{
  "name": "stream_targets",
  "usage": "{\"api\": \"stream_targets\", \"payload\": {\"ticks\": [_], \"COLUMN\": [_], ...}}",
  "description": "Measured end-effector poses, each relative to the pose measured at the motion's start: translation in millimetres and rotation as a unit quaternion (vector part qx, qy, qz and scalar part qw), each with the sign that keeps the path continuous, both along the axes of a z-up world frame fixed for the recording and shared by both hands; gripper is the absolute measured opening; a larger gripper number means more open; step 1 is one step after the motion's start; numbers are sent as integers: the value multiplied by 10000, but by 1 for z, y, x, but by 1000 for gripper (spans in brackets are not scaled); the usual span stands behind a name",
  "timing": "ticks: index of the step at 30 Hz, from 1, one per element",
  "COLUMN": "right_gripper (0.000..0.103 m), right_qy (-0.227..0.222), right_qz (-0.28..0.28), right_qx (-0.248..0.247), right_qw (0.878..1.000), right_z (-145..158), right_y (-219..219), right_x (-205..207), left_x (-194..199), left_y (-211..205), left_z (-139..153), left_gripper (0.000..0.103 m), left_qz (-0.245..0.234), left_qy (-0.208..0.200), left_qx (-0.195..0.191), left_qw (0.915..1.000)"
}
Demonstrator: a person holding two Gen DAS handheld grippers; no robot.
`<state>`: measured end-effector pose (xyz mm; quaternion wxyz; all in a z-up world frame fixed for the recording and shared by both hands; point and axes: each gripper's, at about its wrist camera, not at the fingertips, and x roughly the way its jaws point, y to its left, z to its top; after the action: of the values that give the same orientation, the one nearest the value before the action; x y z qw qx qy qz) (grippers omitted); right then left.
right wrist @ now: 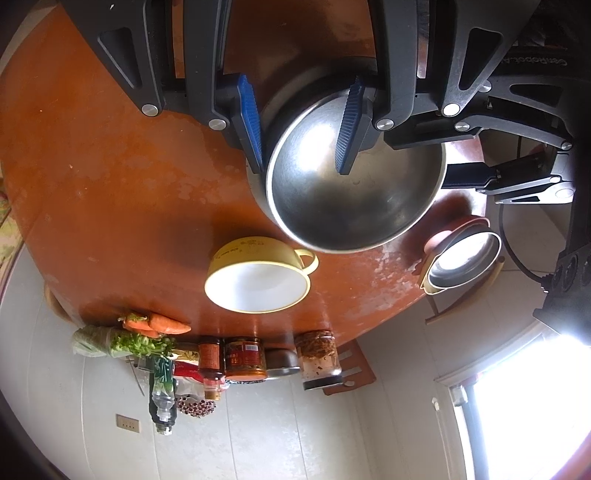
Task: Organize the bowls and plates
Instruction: 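Lower the steel mixing bowl into the basin and open both tools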
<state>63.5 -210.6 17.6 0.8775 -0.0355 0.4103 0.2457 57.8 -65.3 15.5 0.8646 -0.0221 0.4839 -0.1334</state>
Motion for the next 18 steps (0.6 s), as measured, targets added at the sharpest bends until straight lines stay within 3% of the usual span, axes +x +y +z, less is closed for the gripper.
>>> {"api": "stream_targets", "payload": {"ticks": [18], "right_gripper": [45], "right_qy": [-21], "right_qz": [49], "right_qx": [-54], "right_qw": [10000], "right_z": [1], "right_y": [4], "right_x": [0], "left_x": [-2], "left_y": [11], "left_z": [6], "left_gripper": [52], "left_qz": [40], "left_qy": [-98], "left_qx": [-170], "left_qw": [9998]}}
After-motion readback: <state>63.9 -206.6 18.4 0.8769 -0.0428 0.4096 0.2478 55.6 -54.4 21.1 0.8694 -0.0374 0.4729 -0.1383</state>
